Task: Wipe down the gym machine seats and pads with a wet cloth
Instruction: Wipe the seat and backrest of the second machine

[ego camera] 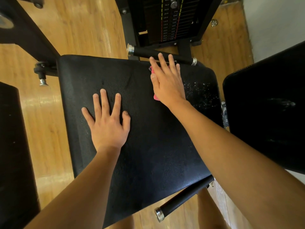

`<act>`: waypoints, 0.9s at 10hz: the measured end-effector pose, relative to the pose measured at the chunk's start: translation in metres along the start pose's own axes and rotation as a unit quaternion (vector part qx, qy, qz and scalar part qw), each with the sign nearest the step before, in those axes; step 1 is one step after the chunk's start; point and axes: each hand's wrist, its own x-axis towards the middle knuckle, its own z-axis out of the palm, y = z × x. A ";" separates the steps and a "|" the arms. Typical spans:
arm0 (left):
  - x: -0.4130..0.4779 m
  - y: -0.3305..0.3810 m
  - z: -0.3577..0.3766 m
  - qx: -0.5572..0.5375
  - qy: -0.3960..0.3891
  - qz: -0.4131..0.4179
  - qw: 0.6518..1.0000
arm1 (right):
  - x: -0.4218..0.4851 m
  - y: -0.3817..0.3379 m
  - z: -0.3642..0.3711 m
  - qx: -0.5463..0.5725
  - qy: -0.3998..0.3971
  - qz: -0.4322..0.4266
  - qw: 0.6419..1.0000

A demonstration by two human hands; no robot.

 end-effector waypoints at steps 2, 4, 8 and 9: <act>0.001 0.000 0.000 0.000 -0.002 0.000 1.000 | -0.001 0.008 -0.002 0.011 -0.006 0.014 1.000; 0.001 0.000 0.001 -0.002 0.000 0.000 1.000 | -0.005 0.004 0.002 0.030 0.032 0.083 0.996; 0.001 0.000 0.000 -0.001 0.000 0.004 1.000 | -0.116 0.011 0.017 0.079 0.004 0.077 0.994; 0.001 0.000 -0.001 -0.001 0.000 0.003 1.000 | -0.152 0.012 0.024 0.085 -0.002 0.078 0.993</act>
